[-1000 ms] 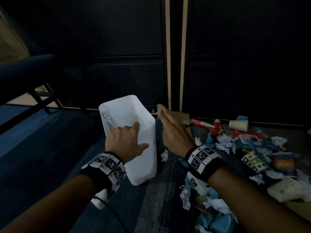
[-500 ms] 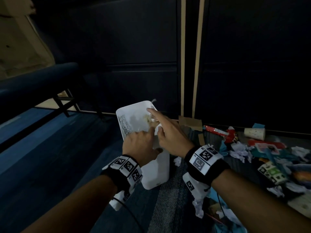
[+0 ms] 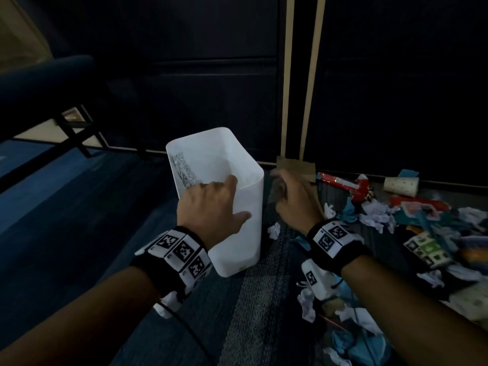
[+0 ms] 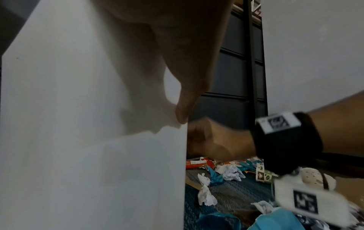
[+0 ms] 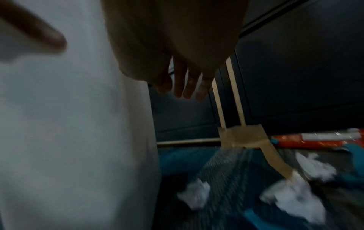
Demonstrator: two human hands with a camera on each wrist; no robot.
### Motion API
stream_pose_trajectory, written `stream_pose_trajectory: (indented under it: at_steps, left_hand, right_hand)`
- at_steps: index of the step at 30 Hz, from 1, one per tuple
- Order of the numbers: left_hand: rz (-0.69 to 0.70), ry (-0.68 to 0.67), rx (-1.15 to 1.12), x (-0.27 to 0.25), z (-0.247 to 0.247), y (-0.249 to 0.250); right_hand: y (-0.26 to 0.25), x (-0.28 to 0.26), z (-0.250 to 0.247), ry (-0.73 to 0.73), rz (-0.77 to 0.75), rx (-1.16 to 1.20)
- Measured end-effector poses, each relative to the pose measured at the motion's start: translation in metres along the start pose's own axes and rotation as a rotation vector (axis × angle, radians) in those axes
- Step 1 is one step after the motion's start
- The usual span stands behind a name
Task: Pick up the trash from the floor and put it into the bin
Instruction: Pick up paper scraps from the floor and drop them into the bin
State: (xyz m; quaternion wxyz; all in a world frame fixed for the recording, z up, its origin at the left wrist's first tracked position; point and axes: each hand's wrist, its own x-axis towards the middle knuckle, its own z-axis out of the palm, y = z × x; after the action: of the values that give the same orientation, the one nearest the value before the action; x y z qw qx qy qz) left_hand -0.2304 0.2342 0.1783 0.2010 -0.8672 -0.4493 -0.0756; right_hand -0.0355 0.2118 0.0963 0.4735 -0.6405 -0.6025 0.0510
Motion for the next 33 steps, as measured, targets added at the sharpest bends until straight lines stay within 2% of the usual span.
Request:
stream_pose_trajectory:
  at_steps: [4,7,9,13,15,18,19,22,24,26,27,30,33]
  left_hand:
    - [0.008,0.016,0.004,0.001,0.001,0.001]
    - [0.005,0.031,0.011,0.001,0.002,0.002]
    - [0.009,0.033,0.0,0.002,0.002,0.002]
    - [0.008,0.031,-0.016,0.004,0.003,0.003]
    - [0.005,0.03,-0.027,0.005,0.003,0.003]
    - [0.001,0.025,-0.025,0.005,0.003,0.002]
    - [-0.002,0.022,-0.025,0.005,0.002,0.002]
    - [-0.02,-0.006,-0.033,0.004,0.001,0.003]
    - [-0.027,-0.023,-0.04,0.004,-0.001,0.003]
    - [-0.022,-0.041,-0.035,0.004,-0.005,0.003]
    - [-0.02,-0.05,-0.033,0.004,-0.006,0.004]
    - [-0.017,-0.068,-0.032,0.002,-0.011,0.004]
    - [-0.02,-0.083,-0.041,0.001,-0.013,0.004]
  right_hand:
    - [0.048,-0.023,0.03,-0.219,0.032,-0.237]
    - [0.079,-0.031,0.061,-0.536,0.187,-0.393]
    - [0.106,-0.041,0.087,-0.675,0.226,-0.433]
    - [0.172,-0.06,0.139,-0.797,0.322,-0.497]
    - [0.192,-0.066,0.145,-0.845,0.331,-0.468]
    - [0.161,-0.062,0.121,-0.783,0.385,-0.428]
    - [0.152,-0.06,0.11,-0.758,0.356,-0.457]
    - [0.123,-0.049,0.08,-0.604,0.361,-0.52]
    - [0.099,-0.038,0.057,-0.51,0.364,-0.446]
    - [0.073,-0.021,0.036,-0.232,0.233,-0.303]
    - [0.059,-0.011,0.024,-0.145,0.169,-0.238]
    - [0.001,0.014,-0.01,0.004,0.008,-0.044]
    - [-0.055,0.035,-0.033,0.131,-0.085,0.123]
